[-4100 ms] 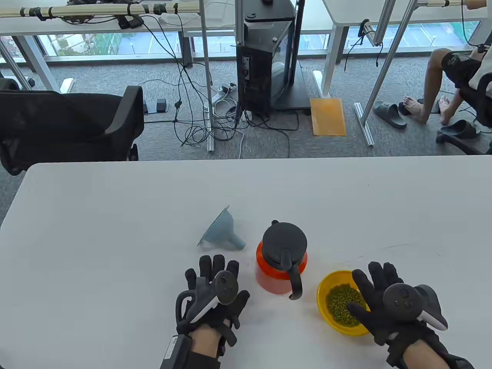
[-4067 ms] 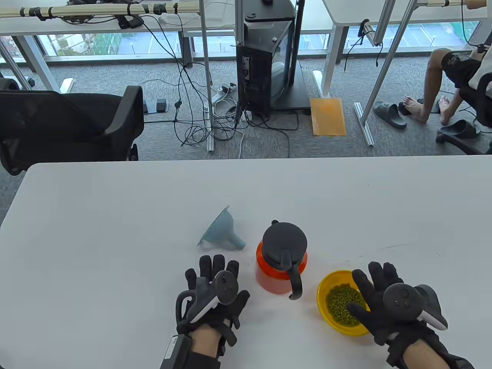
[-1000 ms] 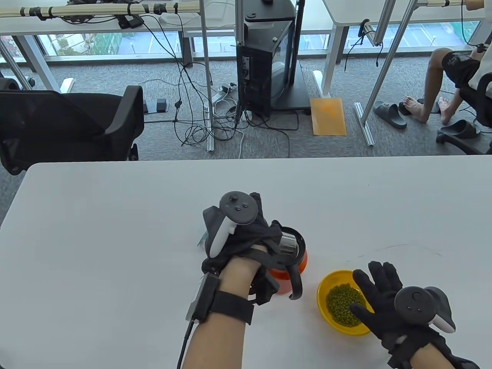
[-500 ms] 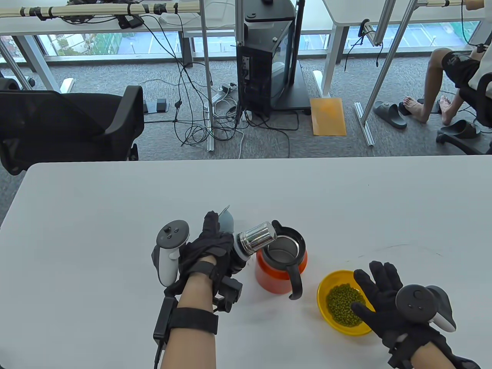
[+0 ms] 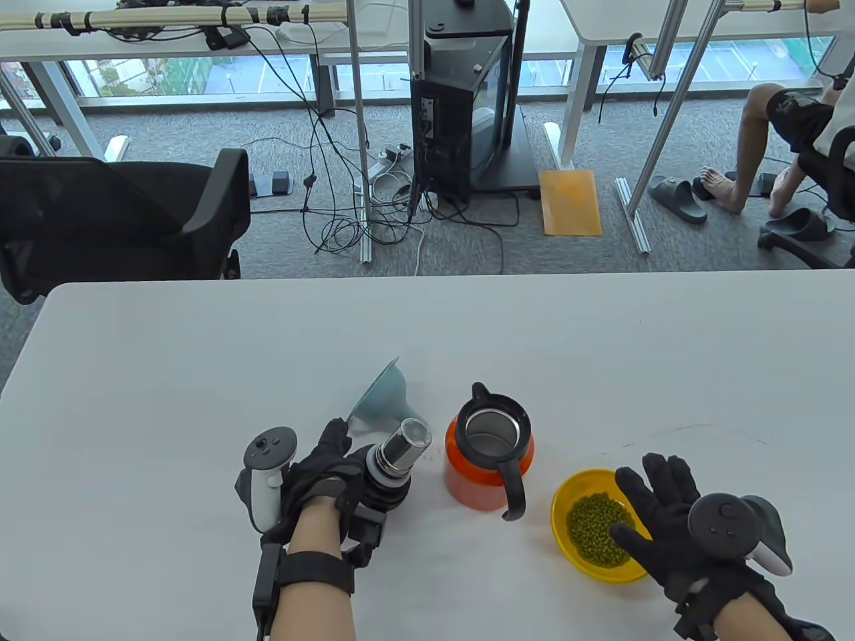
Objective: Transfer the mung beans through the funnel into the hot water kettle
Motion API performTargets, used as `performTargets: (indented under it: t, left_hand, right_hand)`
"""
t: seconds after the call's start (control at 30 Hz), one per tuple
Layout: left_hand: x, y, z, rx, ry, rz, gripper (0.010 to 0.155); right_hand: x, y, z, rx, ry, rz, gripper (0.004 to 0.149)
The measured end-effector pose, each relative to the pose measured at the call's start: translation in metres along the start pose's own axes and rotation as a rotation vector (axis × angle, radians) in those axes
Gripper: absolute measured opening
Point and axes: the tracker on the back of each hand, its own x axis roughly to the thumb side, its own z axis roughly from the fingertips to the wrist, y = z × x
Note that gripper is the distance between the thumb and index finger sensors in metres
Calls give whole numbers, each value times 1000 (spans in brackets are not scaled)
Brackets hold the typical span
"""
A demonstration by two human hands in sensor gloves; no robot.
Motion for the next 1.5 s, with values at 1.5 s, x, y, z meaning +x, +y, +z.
performTargets:
  t: [1.5]
  left_hand:
    - [129,-29,-57,-90,48,-639,55]
  right_hand:
    - [-2,-1,-1,4,25,-2,85]
